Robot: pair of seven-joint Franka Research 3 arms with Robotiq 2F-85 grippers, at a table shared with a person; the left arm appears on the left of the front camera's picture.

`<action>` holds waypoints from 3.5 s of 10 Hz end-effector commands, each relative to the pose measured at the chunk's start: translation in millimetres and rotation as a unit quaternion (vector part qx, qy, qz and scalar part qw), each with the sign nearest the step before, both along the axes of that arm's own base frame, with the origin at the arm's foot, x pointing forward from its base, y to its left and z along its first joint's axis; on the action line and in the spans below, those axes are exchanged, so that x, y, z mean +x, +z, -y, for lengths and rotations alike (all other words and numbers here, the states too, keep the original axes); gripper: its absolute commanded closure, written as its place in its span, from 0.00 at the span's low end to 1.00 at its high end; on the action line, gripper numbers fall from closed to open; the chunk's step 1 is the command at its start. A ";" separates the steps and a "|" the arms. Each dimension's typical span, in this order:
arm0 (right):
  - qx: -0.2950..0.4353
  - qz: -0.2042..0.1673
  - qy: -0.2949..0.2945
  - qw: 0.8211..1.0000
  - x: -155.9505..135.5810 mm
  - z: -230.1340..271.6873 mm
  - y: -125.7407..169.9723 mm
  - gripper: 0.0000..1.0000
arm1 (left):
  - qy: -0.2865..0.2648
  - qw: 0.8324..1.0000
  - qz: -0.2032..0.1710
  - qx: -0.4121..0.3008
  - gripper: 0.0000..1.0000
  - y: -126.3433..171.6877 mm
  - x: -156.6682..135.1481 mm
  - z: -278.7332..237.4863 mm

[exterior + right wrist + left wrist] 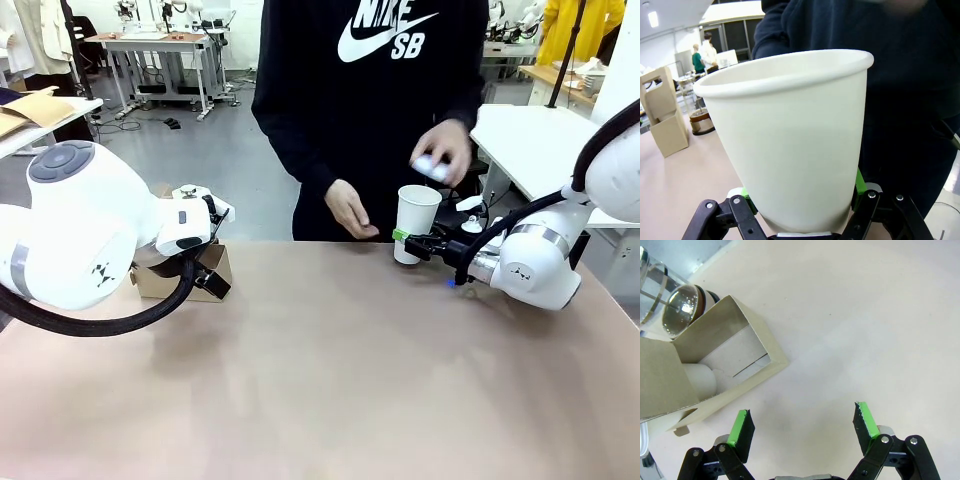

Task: Pour a drink into a cup and package it in a carrier.
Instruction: When a person places the Paper Cup Lid on the 600 ml Paper Cup , lift the 600 ml Paper Cup.

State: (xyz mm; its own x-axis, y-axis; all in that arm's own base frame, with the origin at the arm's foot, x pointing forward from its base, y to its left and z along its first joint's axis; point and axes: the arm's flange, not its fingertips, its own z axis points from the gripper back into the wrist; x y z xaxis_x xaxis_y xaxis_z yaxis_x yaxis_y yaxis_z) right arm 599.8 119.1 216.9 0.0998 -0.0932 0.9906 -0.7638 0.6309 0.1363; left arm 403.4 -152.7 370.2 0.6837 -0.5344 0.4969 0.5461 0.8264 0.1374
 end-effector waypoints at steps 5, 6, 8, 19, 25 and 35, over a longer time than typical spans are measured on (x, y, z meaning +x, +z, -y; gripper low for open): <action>-0.001 0.002 -0.002 1.000 3.3 -2.4 2.8 0.20 | 0.000 1.000 0.000 -0.001 0.00 0.2 0.0 -0.3; -0.001 0.002 -0.002 1.000 3.3 -2.4 2.8 0.20 | 0.000 1.000 0.000 -0.001 0.00 0.2 0.0 -0.3; -0.001 0.002 -0.002 1.000 3.3 -2.4 2.8 0.20 | 0.000 1.000 0.000 -0.001 0.00 0.2 0.0 -0.3; -0.001 0.002 -0.002 1.000 3.3 -2.4 2.8 0.20 | 0.000 1.000 0.000 -0.001 0.00 0.2 0.0 -0.3; -0.001 0.002 -0.002 1.000 3.3 -2.4 2.8 0.20 | 0.000 1.000 0.000 -0.001 0.00 0.2 0.0 -0.3; -0.002 -0.002 0.000 1.000 0.0 0.5 -2.2 0.20 | 0.000 1.000 0.000 -0.001 0.00 0.2 0.0 -0.3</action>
State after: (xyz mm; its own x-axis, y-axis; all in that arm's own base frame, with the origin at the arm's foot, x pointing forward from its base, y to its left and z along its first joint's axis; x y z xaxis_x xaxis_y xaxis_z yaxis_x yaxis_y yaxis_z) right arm 599.5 118.5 214.1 0.1043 -0.0891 0.9906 -0.7626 0.6322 0.1371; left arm 403.4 -152.7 370.2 0.6837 -0.5344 0.4969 0.5461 0.8264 0.1374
